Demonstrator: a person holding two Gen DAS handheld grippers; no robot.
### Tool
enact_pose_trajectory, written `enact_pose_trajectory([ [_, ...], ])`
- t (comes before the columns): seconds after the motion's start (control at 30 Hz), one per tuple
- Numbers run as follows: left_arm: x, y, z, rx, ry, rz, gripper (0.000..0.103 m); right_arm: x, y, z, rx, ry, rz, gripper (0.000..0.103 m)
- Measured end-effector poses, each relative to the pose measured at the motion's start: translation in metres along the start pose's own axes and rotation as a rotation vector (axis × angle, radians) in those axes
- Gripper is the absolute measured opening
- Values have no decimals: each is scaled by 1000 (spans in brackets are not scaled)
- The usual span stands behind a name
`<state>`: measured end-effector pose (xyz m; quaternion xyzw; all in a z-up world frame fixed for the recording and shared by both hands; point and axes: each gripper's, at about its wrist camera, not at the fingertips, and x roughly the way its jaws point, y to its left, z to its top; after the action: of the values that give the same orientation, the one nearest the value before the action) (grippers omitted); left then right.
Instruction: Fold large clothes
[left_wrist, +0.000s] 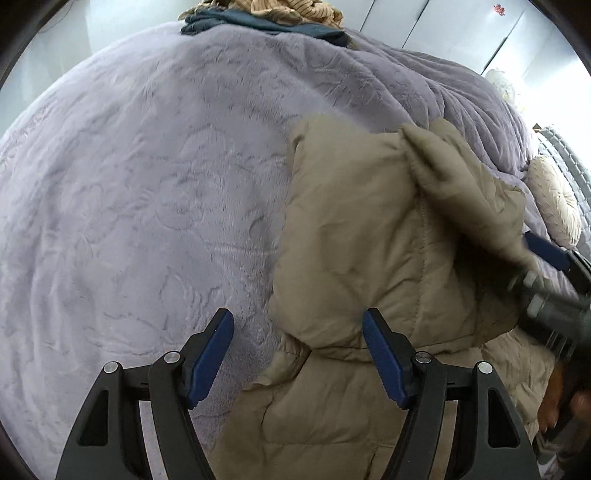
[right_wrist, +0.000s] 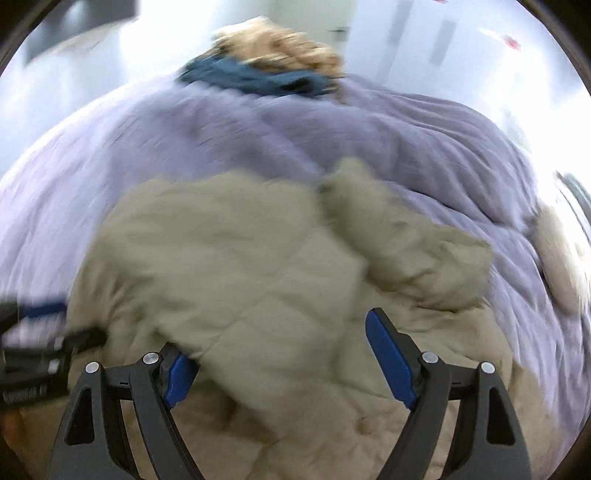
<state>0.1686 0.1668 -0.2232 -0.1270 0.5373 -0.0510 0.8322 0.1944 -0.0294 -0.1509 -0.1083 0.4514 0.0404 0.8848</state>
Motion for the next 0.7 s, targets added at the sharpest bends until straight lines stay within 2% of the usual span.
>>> enact_pose_trajectory([
  [0.07,0,5,3,-12,11,-34,73,-4,-43,-4,208,-10,28,86],
  [0.17,-6,19,17,-22,14,-101,73,10,-114,-33,555,73,86,86],
  [0.3,4,44,52,-79,38,-187,73,29,-168,-74,830,158,194,86],
  [0.37,21,53,70,-120,65,-225,73,37,-178,-86,915,176,248,76],
  [0.4,27,52,77,-135,77,-239,73,41,-182,-90,949,186,272,66],
  [0.43,33,52,83,-150,84,-262,73,46,-185,-95,985,193,305,51],
  [0.47,38,50,88,-158,91,-293,71,51,-188,-99,1016,203,338,42],
  [0.5,39,45,91,-156,83,-306,64,56,-190,-103,1040,221,356,28],
  [0.53,37,37,92,-134,65,-305,42,60,-192,-107,1054,227,364,22],
  [0.57,32,24,94,-83,47,-291,37,60,-193,-110,1065,228,374,20],
  [0.6,24,9,94,-16,12,-252,36,60,-193,-112,1065,229,376,18],
  [0.63,14,-7,91,58,-25,-226,26,60,-194,-114,1060,228,374,17],
  [0.7,-5,-36,84,224,-82,-160,24,58,-196,-119,1046,223,362,17],
])
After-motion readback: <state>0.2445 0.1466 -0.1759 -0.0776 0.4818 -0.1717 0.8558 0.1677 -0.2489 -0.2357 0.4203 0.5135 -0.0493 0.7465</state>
